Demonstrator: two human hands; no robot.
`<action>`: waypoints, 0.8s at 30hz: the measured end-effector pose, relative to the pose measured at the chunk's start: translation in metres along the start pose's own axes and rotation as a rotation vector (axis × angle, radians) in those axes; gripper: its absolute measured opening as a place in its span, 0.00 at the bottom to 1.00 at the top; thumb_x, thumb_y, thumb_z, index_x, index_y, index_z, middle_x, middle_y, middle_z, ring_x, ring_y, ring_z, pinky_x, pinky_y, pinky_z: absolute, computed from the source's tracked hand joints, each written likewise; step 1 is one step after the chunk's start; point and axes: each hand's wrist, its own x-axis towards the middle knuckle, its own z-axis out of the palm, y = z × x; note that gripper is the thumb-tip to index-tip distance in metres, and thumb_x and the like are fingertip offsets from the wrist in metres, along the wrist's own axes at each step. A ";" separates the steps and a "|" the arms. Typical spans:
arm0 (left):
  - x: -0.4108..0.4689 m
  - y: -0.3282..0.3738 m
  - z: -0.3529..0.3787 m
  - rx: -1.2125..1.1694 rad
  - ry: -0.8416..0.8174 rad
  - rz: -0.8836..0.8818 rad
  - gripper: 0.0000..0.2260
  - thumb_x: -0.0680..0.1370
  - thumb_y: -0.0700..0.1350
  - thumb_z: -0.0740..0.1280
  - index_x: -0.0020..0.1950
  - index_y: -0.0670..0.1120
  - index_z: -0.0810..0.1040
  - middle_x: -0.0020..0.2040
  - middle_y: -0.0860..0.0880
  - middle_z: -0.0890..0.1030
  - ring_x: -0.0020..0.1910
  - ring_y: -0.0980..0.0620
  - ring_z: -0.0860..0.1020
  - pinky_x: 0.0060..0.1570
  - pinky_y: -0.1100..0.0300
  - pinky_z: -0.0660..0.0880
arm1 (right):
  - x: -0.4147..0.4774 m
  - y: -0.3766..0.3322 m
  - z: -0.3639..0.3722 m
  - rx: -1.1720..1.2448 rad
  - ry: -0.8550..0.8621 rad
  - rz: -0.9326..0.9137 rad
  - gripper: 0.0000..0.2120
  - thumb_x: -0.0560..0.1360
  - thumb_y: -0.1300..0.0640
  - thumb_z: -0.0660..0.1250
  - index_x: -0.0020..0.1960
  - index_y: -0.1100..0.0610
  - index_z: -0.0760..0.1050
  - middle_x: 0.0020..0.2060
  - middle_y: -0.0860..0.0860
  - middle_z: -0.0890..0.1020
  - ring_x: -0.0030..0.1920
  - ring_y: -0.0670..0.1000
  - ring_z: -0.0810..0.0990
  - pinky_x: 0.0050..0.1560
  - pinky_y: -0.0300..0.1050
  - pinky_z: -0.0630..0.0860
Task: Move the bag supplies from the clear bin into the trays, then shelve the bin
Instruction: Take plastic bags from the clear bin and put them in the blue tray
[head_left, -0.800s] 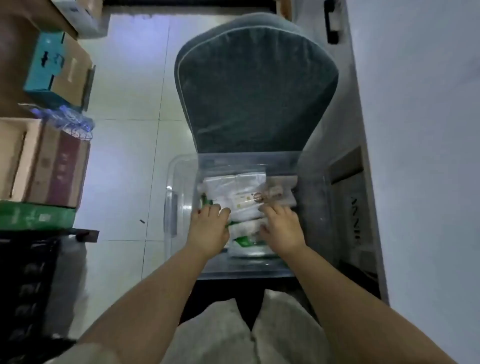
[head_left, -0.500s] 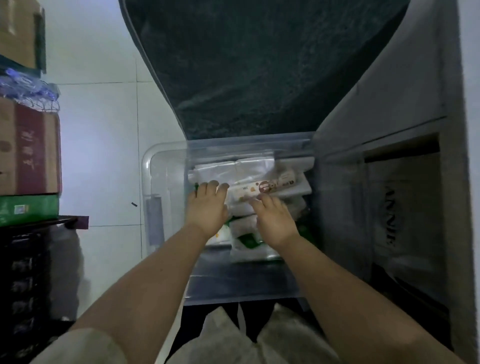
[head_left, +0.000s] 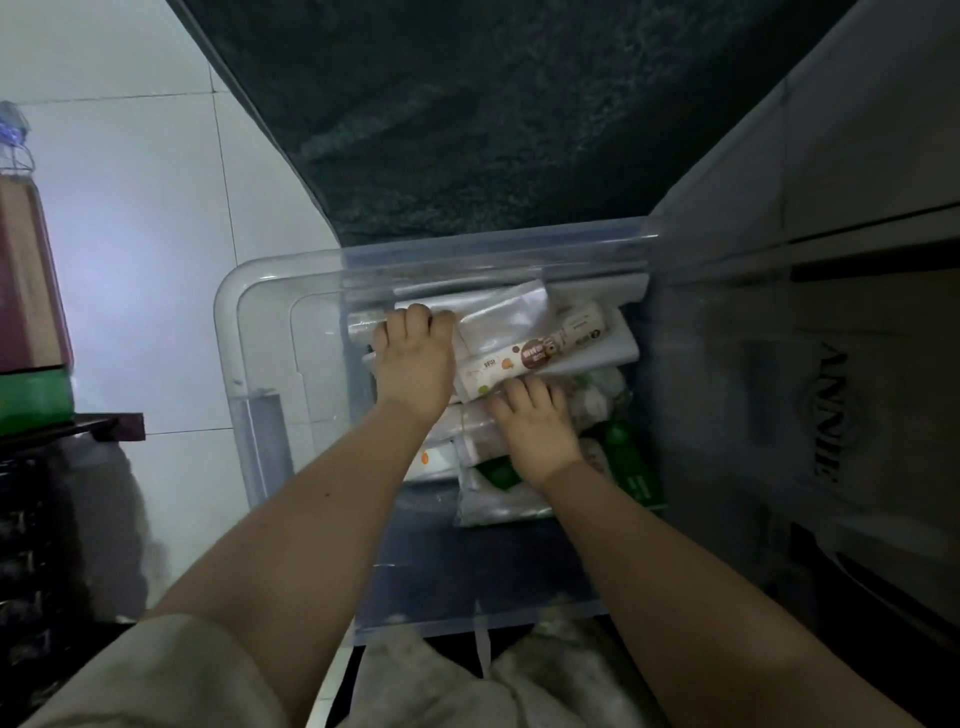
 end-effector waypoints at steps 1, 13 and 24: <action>-0.001 0.001 -0.001 -0.031 0.016 -0.002 0.14 0.74 0.38 0.64 0.60 0.43 0.76 0.55 0.41 0.74 0.55 0.39 0.70 0.57 0.48 0.63 | 0.001 0.000 -0.001 0.020 -0.003 -0.004 0.25 0.67 0.66 0.52 0.64 0.60 0.67 0.61 0.59 0.72 0.59 0.61 0.70 0.59 0.57 0.67; -0.082 0.010 -0.073 -0.218 0.074 0.143 0.05 0.75 0.42 0.67 0.51 0.46 0.77 0.42 0.46 0.82 0.44 0.43 0.78 0.44 0.53 0.68 | -0.070 0.010 -0.069 0.021 0.286 -0.105 0.18 0.61 0.64 0.73 0.51 0.57 0.77 0.46 0.55 0.80 0.47 0.58 0.77 0.49 0.55 0.74; -0.169 0.043 -0.188 -0.325 0.151 0.443 0.24 0.73 0.39 0.63 0.68 0.56 0.72 0.60 0.51 0.80 0.58 0.46 0.75 0.57 0.48 0.71 | -0.194 -0.032 -0.161 0.025 0.825 0.123 0.13 0.65 0.61 0.73 0.49 0.55 0.79 0.44 0.51 0.82 0.43 0.56 0.80 0.44 0.49 0.65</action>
